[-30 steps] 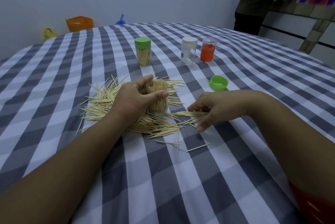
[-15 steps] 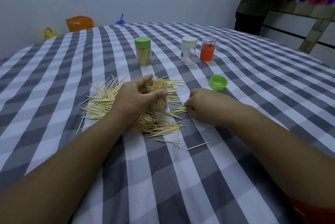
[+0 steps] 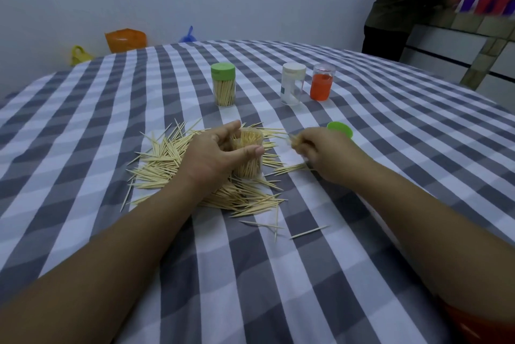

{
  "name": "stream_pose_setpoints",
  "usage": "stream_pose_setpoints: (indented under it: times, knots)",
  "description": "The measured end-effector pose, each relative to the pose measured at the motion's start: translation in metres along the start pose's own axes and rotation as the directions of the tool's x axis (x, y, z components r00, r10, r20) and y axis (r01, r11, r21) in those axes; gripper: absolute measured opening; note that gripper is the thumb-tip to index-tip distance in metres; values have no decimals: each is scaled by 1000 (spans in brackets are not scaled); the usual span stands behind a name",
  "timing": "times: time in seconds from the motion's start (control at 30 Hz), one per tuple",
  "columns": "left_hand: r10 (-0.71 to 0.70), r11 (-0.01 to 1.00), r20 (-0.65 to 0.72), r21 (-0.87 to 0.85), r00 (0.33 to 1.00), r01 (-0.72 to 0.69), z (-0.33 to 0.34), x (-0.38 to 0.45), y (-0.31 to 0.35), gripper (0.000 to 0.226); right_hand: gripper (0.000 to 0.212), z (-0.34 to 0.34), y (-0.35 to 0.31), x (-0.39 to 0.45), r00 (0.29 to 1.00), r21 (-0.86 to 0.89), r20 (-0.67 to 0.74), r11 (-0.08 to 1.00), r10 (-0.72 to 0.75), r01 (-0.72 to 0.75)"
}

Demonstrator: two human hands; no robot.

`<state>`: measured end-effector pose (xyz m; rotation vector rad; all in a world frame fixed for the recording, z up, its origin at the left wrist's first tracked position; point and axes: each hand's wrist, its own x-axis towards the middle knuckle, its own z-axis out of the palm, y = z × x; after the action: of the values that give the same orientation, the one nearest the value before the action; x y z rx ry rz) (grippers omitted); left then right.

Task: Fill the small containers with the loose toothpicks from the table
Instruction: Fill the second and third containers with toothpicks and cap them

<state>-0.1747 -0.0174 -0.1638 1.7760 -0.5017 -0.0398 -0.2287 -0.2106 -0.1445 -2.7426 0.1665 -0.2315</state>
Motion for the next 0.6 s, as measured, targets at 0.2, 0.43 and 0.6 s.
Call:
stream_pose_setpoints:
  times: [0.2, 0.43, 0.6]
  knots:
    - [8, 1000, 56, -12, 998, -8, 7, -6, 3, 96, 15, -5, -5, -2, 977, 701, 32, 693, 210, -172]
    - [15, 1000, 77, -8, 997, -15, 11, -9, 4, 89, 19, -6, -19, -2, 982, 912, 27, 399, 186, -100]
    - [20, 1000, 86, -4, 996, -20, 13, -12, 7, 89, 18, -5, -31, -1, 971, 972, -157, 201, 181, 119]
